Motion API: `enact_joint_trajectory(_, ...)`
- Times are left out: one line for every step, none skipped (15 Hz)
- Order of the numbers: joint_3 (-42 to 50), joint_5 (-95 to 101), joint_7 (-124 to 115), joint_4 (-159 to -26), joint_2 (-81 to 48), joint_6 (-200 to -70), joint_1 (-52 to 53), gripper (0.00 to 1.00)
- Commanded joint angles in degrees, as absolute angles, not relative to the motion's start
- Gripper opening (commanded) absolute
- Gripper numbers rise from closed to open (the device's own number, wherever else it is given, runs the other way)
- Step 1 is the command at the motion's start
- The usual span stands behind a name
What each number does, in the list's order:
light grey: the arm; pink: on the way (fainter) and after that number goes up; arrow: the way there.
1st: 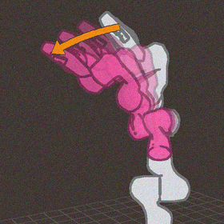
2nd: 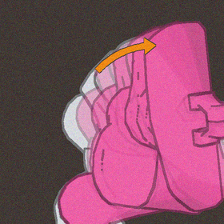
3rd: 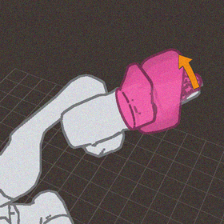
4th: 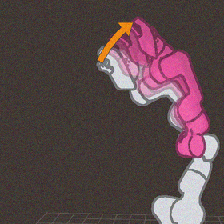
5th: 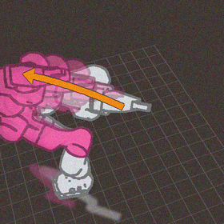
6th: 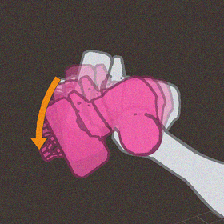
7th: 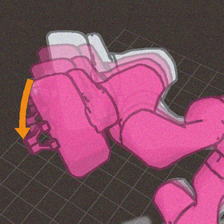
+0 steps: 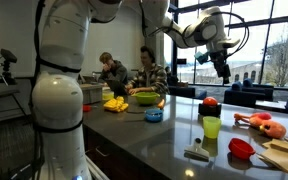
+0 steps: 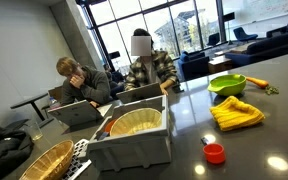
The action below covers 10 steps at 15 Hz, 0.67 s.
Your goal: Move the toy to the front.
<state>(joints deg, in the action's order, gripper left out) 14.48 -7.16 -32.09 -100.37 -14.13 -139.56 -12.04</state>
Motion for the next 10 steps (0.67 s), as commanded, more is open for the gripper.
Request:
enact_joint_trajectory(16.52, -9.56, -39.33, -91.75, -20.11, -132.51, -13.63, 1.00)
enact_joint_trajectory(16.94, -10.08, -41.69, -90.25, -21.23, -131.09, -13.96, 1.00)
enact_joint_trajectory(17.38, -10.35, -44.22, -88.84, -22.25, -129.75, -14.28, 1.00)
enact_joint_trajectory(17.73, -10.54, -46.90, -88.07, -22.98, -128.95, -14.44, 1.00)
enact_joint_trajectory(17.90, -10.61, -49.22, -87.07, -23.71, -127.79, -14.65, 1.00)
enact_joint_trajectory(18.06, -10.10, -51.05, -86.60, -24.38, -127.20, -14.71, 1.00)
enact_joint_trajectory(18.12, -9.60, -52.75, -86.05, -25.20, -125.71, -14.70, 1.00)
enact_joint_trajectory(18.23, -9.06, -54.36, -85.62, -26.04, -124.32, -14.62, 1.00)
enact_joint_trajectory(18.36, -8.41, -56.20, -85.31, -26.87, -122.24, -14.42, 1.00)
enact_joint_trajectory(17.93, -8.91, -56.95, -85.23, -27.23, -121.37, -14.63, 1.00)
